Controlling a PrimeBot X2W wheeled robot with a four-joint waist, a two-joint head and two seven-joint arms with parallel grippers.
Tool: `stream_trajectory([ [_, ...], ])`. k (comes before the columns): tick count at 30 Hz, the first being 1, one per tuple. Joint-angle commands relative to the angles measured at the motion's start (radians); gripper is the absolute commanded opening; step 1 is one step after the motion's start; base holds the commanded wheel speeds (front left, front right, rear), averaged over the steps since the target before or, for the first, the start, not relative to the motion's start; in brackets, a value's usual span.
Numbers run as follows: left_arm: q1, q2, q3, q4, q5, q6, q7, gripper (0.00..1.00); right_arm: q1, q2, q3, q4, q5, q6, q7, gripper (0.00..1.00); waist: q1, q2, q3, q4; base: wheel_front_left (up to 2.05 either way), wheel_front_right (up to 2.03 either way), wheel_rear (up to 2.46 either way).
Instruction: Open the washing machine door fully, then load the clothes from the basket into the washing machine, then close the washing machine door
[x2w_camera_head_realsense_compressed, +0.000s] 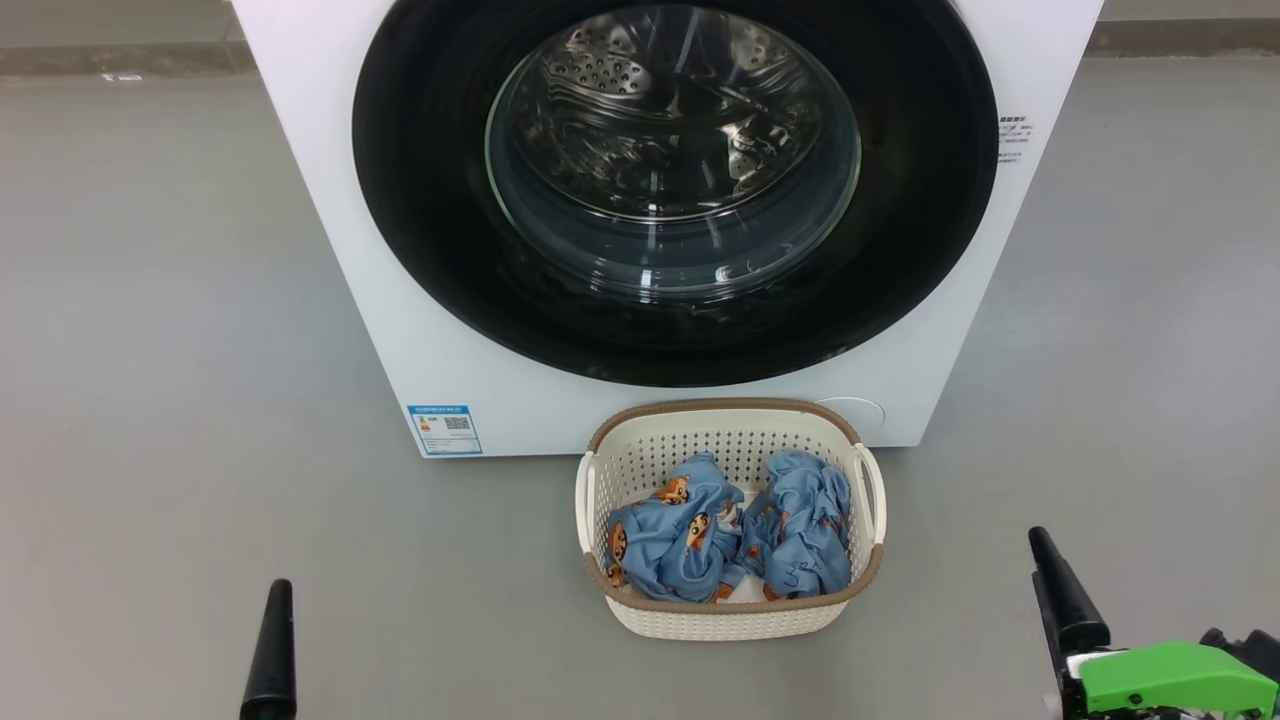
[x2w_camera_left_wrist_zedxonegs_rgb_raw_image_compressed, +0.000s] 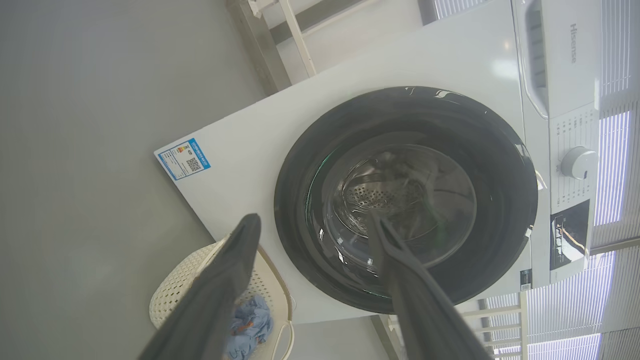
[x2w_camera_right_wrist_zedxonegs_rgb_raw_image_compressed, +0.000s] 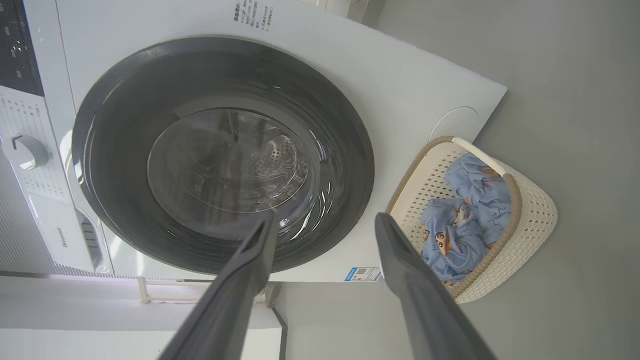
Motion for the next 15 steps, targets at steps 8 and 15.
stream_trajectory([
  [8, -0.025, 0.019, 0.01, -0.034, 0.135, 0.0, -0.031, 1.0, -0.057, -0.033, 0.038, -0.03, -0.13, 0.004, -0.031, 1.0, 0.0, 0.0, -0.001, 0.001, 0.0, 0.0, 0.0],
  [15, -0.025, 0.02, 0.005, -0.031, 0.241, 0.0, -0.051, 1.0, -0.063, -0.046, 0.063, -0.022, -0.238, 0.004, -0.052, 1.0, 0.0, 0.0, -0.003, 0.001, 0.0, 0.0, 0.0],
])
